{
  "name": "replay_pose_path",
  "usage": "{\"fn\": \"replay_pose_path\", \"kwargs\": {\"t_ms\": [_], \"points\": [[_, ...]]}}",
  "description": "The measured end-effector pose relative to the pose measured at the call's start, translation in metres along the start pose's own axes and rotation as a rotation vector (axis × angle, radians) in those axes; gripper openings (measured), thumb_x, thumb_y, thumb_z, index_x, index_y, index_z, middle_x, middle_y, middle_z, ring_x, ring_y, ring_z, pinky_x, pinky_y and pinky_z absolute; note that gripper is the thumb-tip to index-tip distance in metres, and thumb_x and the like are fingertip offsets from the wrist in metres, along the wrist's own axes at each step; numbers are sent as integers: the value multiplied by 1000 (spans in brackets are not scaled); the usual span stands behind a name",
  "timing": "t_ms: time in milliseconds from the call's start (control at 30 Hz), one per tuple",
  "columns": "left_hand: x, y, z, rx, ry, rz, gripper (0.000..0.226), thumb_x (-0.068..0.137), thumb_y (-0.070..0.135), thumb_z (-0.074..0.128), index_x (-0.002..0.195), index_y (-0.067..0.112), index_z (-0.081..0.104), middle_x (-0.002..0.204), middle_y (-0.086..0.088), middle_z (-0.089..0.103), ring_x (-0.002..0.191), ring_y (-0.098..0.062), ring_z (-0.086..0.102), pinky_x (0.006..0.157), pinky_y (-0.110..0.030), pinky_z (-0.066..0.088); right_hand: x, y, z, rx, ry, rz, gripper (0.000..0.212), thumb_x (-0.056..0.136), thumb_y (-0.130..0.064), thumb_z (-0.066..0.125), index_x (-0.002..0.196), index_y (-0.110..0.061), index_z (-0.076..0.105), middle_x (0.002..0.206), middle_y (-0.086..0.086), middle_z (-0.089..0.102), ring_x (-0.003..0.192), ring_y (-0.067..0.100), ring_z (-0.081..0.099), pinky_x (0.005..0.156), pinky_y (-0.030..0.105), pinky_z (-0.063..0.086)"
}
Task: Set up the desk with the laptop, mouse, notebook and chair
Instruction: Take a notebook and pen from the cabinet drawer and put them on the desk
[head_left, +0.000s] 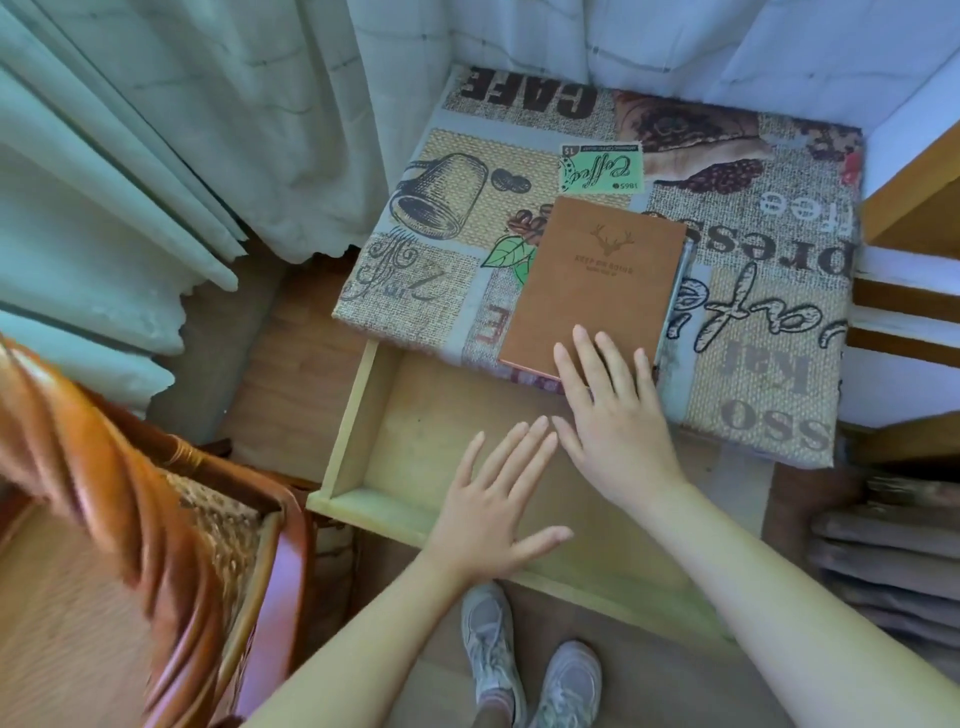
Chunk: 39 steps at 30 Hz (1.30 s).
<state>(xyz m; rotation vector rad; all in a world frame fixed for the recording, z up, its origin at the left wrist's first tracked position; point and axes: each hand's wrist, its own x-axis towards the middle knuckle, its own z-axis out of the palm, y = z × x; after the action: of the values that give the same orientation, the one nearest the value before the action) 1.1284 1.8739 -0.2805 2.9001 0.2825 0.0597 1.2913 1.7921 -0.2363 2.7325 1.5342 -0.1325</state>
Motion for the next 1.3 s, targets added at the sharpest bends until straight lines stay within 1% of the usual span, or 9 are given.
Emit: {"fn": "replay_pose_path", "kwargs": {"t_ms": [200,333,500,700,800,900,1033,1167,1300], "points": [[-26,-14,12,102,-222,166,113,69,88,36,152,15,13,160,-1,9,147,-15,3,117,-51,7,-7,-10,2,-37,-25,32,77,87,-33,56,148,-8,18,156,17,15,142,35,17,113,54,17],[-26,-24,14,177,-256,224,117,67,86,44,152,13,11,160,-2,9,147,-17,3,117,-51,2,-8,-19,2,-43,-30,61,78,86,-34,56,147,-6,17,155,19,16,141,37,18,112,54,17],[-21,-25,21,316,-88,370,109,66,75,61,147,9,29,151,-8,37,143,-20,21,115,-55,14,-19,-28,3,-10,1,75,78,85,-35,58,147,-5,21,154,20,19,141,37,19,112,55,18],[-11,-26,14,260,101,546,95,63,68,68,131,5,48,134,-11,56,132,-26,40,109,-63,22,-28,-37,4,57,51,120,72,86,-34,56,145,-6,26,154,18,22,141,36,21,112,55,19],[2,-30,-7,206,151,530,86,71,71,58,124,4,57,129,-11,60,128,-26,49,108,-60,24,-28,-39,2,97,90,164,59,93,-33,44,143,-5,32,152,15,28,139,33,27,111,55,21],[13,-31,-18,236,163,484,82,72,70,59,123,4,60,131,-10,60,128,-23,49,107,-58,26,-25,-39,-3,132,107,207,58,92,-36,29,141,-5,37,150,12,34,138,30,32,110,56,21],[30,-30,-21,283,187,333,92,75,71,58,138,5,46,148,-7,41,141,-17,30,110,-58,22,-21,-31,-6,163,136,232,57,95,-37,21,139,-8,40,150,13,35,138,30,31,111,56,19],[58,-27,-32,363,208,208,110,68,71,64,149,8,25,158,-3,20,146,-15,14,115,-52,16,-20,-20,-9,127,148,234,54,93,-35,32,139,-7,40,149,14,35,138,32,31,111,57,19],[85,-34,-30,365,216,267,105,68,65,69,148,10,29,156,-5,26,145,-19,20,116,-47,17,-24,-14,-4,95,102,258,58,90,-35,50,141,-9,38,151,14,31,140,33,25,109,63,16]]}}
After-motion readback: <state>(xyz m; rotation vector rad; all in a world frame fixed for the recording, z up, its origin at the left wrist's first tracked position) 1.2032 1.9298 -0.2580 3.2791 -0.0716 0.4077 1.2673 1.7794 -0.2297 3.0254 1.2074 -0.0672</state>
